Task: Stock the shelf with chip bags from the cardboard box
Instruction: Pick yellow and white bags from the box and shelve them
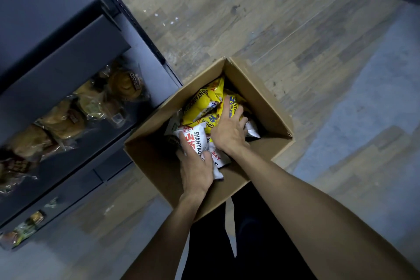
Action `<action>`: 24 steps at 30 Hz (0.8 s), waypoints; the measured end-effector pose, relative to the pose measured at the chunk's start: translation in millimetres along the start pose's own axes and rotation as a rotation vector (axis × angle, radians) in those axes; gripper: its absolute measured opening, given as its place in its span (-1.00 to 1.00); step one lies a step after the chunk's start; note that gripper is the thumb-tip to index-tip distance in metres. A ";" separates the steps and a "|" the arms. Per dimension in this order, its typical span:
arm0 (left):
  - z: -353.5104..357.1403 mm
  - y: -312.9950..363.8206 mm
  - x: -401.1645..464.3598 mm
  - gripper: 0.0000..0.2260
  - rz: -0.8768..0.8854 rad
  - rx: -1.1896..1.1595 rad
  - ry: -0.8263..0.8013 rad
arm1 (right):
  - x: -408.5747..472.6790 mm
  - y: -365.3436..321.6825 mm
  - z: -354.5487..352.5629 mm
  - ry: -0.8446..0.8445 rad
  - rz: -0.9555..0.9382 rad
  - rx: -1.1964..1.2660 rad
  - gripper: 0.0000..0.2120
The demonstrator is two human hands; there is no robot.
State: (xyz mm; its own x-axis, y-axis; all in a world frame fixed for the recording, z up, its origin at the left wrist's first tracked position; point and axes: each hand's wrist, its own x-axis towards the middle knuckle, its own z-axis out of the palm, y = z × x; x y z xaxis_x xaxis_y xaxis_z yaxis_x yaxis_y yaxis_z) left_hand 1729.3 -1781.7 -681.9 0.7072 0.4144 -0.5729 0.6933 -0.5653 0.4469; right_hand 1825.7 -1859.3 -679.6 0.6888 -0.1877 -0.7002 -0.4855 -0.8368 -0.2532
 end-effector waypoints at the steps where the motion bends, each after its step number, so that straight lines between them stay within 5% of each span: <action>1: -2.1 3.0 0.6 -0.31 0.016 -0.032 0.032 | 0.3 -0.7 -1.7 0.006 0.010 0.005 -0.09; 5: 0.8 11.3 18.3 -0.38 0.132 -0.098 0.099 | -5.6 9.4 -7.1 0.030 0.032 0.007 -0.08; 11: 29.7 16.0 45.8 -0.15 0.024 -0.002 0.006 | 4.7 24.5 13.4 -0.039 0.102 -0.069 0.11; 19: 41.2 11.7 55.2 -0.15 -0.052 0.059 0.020 | 10.4 23.9 15.9 0.032 0.127 0.053 -0.17; 24: 25.4 15.5 47.3 -0.37 -0.074 -0.029 0.098 | -3.0 22.1 -4.4 -0.011 0.087 0.061 -0.20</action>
State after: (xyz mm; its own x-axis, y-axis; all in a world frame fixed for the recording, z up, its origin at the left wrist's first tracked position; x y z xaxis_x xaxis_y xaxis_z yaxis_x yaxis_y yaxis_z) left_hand 1770.0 -1789.0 -719.5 0.6631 0.5229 -0.5356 0.7468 -0.5104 0.4264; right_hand 1815.3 -1879.5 -680.1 0.6371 -0.2522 -0.7283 -0.5753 -0.7845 -0.2316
